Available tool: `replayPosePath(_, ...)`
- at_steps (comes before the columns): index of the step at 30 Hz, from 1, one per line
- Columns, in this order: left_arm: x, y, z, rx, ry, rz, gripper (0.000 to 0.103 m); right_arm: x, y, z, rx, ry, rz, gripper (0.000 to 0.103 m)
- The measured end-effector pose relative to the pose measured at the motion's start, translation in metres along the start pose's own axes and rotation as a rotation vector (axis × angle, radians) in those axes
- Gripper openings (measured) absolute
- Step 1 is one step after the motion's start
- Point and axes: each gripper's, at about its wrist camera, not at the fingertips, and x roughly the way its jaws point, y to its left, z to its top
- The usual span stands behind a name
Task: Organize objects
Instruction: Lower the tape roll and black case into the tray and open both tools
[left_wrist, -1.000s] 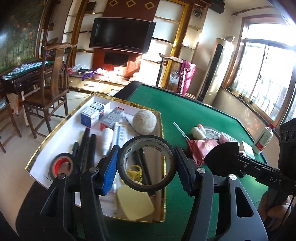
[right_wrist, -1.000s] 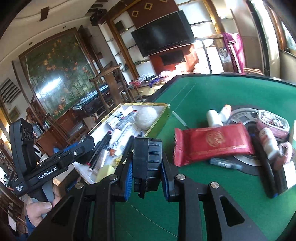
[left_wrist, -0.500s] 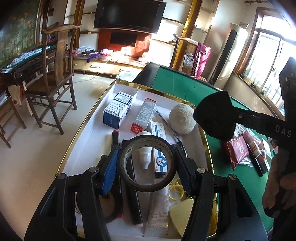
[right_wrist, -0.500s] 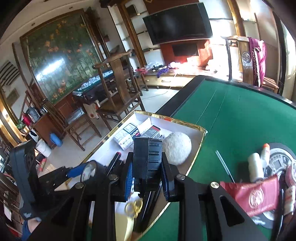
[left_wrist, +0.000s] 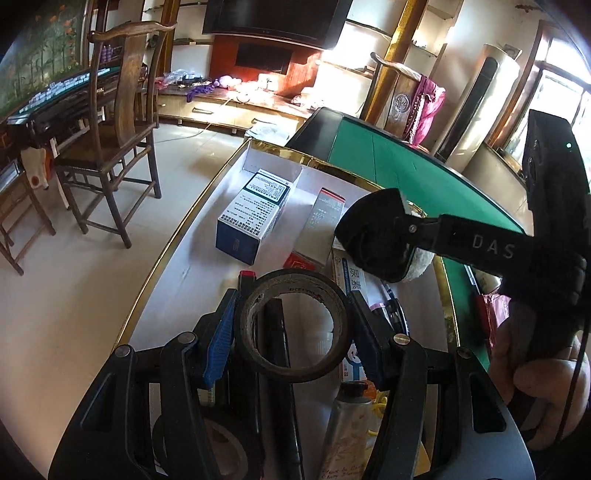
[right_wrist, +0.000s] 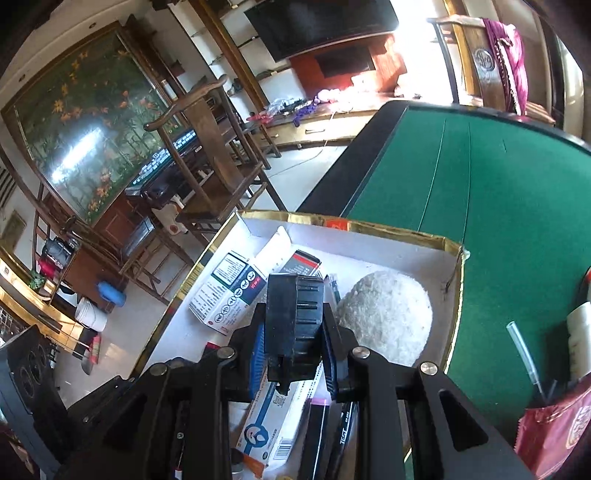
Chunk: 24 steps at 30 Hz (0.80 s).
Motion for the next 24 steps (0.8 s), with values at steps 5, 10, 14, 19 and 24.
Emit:
replayPosePath(5, 0.004, -0.002, 0.001, 0.012, 0.025, 0.018, 0.058, 0.004, -0.003, 0.001, 0.006, 0.013, -0.008, 0.026)
replayPosePath(10, 0.008, -0.002, 0.003, 0.005, 0.053, 0.019, 0.058, 0.001, -0.002, 0.000, -0.002, 0.037, -0.008, 0.026)
replayPosePath(14, 0.008, -0.002, 0.003, 0.000, 0.057, 0.026, 0.058, -0.007, 0.000, 0.001, -0.018, 0.043, -0.012, 0.032)
replayPosePath(19, 0.007, -0.005, 0.002, -0.001, 0.058, 0.025, 0.067, -0.019, 0.003, -0.003, -0.039, 0.024, -0.020, 0.034)
replayPosePath(24, -0.002, -0.009, 0.001, -0.004, 0.045, 0.026, 0.071, -0.036, 0.004, -0.010, -0.052, 0.005, -0.001, 0.034)
